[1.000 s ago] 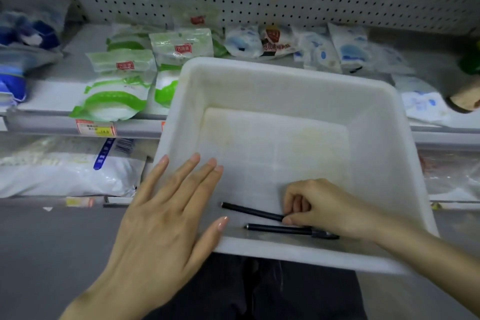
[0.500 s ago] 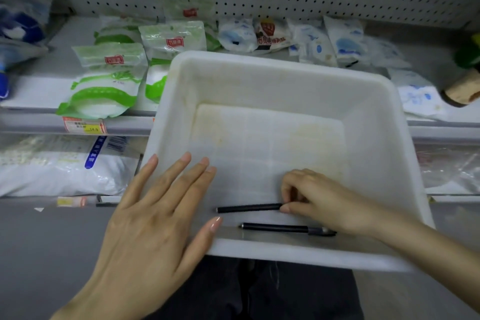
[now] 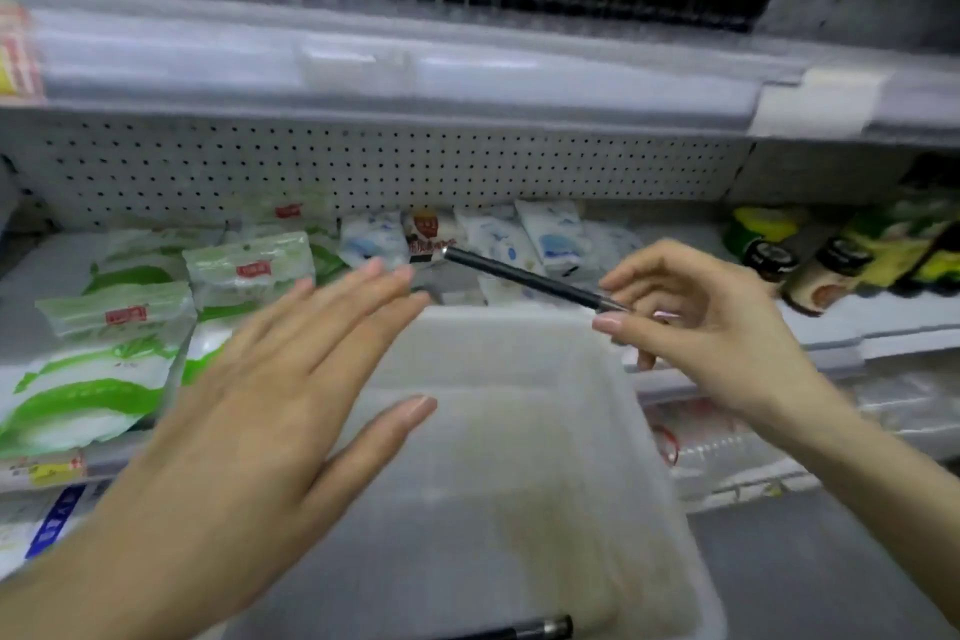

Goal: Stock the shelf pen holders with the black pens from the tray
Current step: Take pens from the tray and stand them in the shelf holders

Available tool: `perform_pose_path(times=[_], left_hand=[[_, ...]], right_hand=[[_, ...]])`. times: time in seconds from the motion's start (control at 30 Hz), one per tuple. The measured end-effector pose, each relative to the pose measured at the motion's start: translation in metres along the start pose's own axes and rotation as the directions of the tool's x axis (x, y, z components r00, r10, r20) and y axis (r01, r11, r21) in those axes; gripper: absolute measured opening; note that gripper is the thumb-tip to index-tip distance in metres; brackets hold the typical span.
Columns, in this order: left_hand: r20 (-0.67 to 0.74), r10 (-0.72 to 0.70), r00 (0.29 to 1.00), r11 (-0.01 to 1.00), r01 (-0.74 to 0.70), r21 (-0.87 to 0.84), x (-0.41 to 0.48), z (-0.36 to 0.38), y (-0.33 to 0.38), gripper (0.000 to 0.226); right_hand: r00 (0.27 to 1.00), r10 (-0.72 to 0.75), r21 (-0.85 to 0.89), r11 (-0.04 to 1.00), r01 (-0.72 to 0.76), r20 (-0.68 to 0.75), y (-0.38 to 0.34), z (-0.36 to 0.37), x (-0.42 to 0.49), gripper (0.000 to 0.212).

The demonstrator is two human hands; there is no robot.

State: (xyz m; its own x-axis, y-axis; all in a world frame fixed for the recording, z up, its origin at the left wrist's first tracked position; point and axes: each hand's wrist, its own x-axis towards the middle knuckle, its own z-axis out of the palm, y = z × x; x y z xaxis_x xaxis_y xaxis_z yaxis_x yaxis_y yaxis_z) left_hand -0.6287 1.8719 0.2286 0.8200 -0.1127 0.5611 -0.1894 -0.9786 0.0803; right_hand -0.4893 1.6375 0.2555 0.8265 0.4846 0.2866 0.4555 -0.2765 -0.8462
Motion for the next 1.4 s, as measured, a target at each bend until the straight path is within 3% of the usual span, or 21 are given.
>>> perform_pose_path(times=[0.07, 0.13, 0.23, 0.3, 0.47, 0.7, 1.0, 1.27, 1.4], left_hand=[[-0.04, 0.048, 0.998, 0.999, -0.048, -0.003, 0.045, -0.01, 0.004, 0.058], [-0.128, 0.111, 0.986, 0.993, -0.115, -0.024, 0.099, -0.02, 0.013, 0.056], [-0.172, 0.191, 0.966, 0.981, -0.182, 0.068, 0.146, -0.018, 0.017, 0.056], [-0.17, 0.217, 0.961, 0.97, -0.194, 0.145, 0.176, -0.015, 0.02, 0.057], [-0.152, 0.162, 0.975, 0.965, -0.124, 0.232, 0.212, -0.006, 0.016, 0.06], [-0.134, 0.145, 0.98, 0.945, -0.097, 0.312, 0.214, 0.003, 0.009, 0.063], [-0.137, 0.172, 0.976, 0.937, -0.119, 0.33, 0.214, 0.005, 0.006, 0.063], [-0.138, 0.194, 0.971, 0.925, -0.134, 0.357, 0.214, 0.011, 0.0, 0.062], [-0.142, 0.208, 0.968, 0.918, -0.143, 0.37, 0.214, 0.013, -0.002, 0.062]], right_hand=[[0.972, -0.154, -0.046, 0.988, 0.148, -0.179, -0.029, -0.038, 0.014, 0.015], [0.892, -0.284, -0.098, 0.959, 0.267, -0.351, -0.059, -0.083, 0.029, 0.011], [0.804, -0.347, -0.134, 0.937, 0.324, -0.483, -0.083, -0.133, 0.057, 0.011], [0.789, -0.334, -0.107, 0.939, 0.328, -0.515, -0.095, -0.162, 0.077, 0.019], [0.731, -0.307, -0.015, 0.926, 0.376, -0.609, -0.105, -0.196, 0.116, 0.04], [0.677, -0.451, -0.146, 0.877, 0.458, -0.582, -0.1, -0.187, 0.149, 0.035], [0.673, -0.476, -0.172, 0.867, 0.468, -0.566, -0.085, -0.185, 0.176, 0.033], [0.785, -0.514, -0.25, 0.857, 0.451, -0.345, -0.073, -0.185, 0.181, 0.036], [0.789, -0.542, -0.332, 0.83, 0.448, -0.289, -0.061, -0.182, 0.182, 0.055]])
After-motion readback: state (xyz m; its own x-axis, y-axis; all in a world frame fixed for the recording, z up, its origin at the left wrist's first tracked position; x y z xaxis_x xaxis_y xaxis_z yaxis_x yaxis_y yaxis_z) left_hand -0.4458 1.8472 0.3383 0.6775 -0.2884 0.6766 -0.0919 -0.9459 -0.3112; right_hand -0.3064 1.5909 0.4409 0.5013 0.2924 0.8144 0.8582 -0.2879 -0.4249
